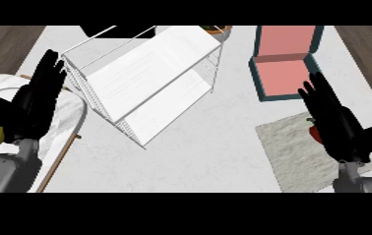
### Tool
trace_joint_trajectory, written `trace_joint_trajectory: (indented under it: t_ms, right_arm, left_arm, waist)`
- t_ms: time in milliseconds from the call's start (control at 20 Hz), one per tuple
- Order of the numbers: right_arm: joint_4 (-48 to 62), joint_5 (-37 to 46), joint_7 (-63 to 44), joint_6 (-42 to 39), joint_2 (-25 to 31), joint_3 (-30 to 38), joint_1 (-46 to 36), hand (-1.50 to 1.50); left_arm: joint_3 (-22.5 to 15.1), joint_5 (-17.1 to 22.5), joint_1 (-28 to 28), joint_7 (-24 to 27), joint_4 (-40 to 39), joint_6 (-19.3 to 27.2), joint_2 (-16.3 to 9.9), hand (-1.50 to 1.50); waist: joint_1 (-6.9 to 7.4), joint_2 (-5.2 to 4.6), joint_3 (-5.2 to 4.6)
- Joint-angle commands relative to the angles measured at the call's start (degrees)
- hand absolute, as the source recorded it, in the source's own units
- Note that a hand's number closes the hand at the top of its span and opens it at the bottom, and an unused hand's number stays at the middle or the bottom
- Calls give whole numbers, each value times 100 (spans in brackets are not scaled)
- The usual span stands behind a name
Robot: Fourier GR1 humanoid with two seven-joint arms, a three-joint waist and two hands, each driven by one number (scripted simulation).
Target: Pick the bell pepper from the placemat and place it in the tiered shelf
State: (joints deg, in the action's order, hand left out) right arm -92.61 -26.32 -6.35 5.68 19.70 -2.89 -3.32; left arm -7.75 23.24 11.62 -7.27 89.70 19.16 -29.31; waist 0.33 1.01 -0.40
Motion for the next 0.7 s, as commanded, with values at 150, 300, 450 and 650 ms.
trace_joint_trajectory:
  t_ms: [150, 300, 450, 650]
  right_arm:
    - [767, 872, 402, -378, 1924, 1166, 250, -150]
    - [1345, 2354, 131, 105, 3092, 1112, 728, -150]
    - [2849, 1378, 1245, -67, 2350, 1895, 255, 150]
    - [3664, 917, 2627, -1574, 2211, 1882, 99, -150]
  left_arm:
    - [-637, -400, -594, 71, -155, -408, -73, 0]
    - [-843, -452, -713, 22, -254, -544, -88, 0]
    - [-1416, -831, -898, 440, -591, -654, 306, 0]
    - [-1296, -802, -908, 532, -772, -848, 286, 0]
  waist:
    - [-171, -140, 44]
    - [-288, -381, -50]
    - [-18, -199, 70]
    - [15, -135, 62]
